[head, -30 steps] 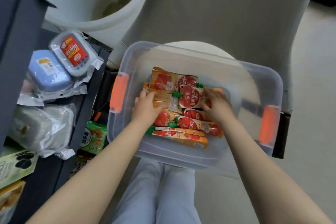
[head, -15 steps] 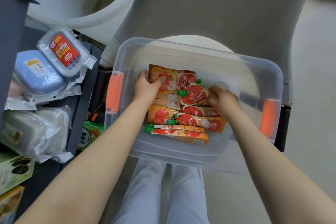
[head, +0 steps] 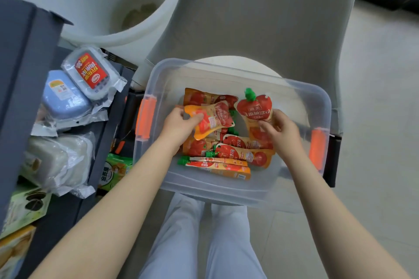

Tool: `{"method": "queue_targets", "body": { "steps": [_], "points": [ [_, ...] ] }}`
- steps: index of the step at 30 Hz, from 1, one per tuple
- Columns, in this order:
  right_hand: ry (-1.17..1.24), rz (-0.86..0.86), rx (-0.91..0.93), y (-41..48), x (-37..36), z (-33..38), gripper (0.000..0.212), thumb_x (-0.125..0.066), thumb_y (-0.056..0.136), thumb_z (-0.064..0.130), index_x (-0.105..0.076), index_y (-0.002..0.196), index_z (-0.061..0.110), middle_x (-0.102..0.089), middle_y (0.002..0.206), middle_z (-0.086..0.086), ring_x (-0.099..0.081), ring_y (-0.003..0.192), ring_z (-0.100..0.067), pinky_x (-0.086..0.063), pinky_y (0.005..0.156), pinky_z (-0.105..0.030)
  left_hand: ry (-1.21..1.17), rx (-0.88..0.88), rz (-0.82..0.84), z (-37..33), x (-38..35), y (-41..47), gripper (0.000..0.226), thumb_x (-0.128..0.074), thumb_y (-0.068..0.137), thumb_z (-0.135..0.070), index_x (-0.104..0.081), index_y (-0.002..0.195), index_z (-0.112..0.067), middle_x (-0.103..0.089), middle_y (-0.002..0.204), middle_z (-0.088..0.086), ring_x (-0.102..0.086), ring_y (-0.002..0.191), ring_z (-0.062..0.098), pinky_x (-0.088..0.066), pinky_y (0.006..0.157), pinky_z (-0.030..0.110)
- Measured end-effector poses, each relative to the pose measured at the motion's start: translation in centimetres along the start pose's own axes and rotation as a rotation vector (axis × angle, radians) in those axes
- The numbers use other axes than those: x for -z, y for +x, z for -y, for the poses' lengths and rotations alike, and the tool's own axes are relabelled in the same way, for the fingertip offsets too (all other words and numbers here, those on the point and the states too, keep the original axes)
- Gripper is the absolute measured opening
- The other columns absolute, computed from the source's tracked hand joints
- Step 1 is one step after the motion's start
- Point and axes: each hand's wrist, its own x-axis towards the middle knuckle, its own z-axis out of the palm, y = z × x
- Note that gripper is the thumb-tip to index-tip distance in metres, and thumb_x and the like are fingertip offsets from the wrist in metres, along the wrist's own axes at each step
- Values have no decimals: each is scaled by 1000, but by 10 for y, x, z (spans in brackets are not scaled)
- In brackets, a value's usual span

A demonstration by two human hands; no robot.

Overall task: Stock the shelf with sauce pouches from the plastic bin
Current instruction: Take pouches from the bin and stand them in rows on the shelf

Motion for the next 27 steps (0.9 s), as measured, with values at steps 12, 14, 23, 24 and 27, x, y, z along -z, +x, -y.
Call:
{"method": "queue_targets", "body": {
  "steps": [12, 14, 23, 24, 27],
  "points": [
    [501, 249, -55, -118, 60, 147, 21, -57, 95, 34, -60, 114, 26, -73, 104, -2, -72, 93, -19, -59, 75, -37, -741, 44, 24, -6, 70, -218, 40, -72, 81, -6, -53, 116, -3, -69, 98, 19, -68, 79, 28, -60, 72, 41],
    [492, 325, 12, -137, 70, 178, 25, -63, 92, 24, -60, 117, 20, -73, 106, -7, -71, 96, -26, -58, 81, -44, -872, -8, 6, -9, 81, -255, 35, -70, 83, -7, -52, 112, -6, -70, 99, 18, -70, 78, 25, -57, 80, 42],
    [436, 476, 466, -223, 77, 321, 26, -68, 85, 17, -63, 110, 19, -74, 96, -4, -72, 88, -22, -60, 73, -36, -964, -429, -162, -20, 149, -399, 53, -73, 69, -7, -53, 119, -8, -72, 105, 7, -72, 89, 18, -58, 75, 28],
    [428, 494, 504, -235, 73, 335, 27, -68, 84, 19, -63, 111, 19, -74, 98, -5, -72, 90, -23, -60, 73, -36, -960, -477, -180, -19, 159, -414, 57, -73, 68, -6, -52, 121, -9, -72, 107, 6, -72, 92, 18, -58, 77, 29],
    [424, 542, 589, -270, 57, 370, 26, -67, 85, 20, -63, 110, 22, -74, 101, -6, -72, 93, -26, -60, 77, -40, -918, -598, -200, -14, 190, -456, 56, -72, 70, -4, -56, 123, -11, -72, 111, 7, -70, 98, 20, -59, 80, 30]
  ]
}}
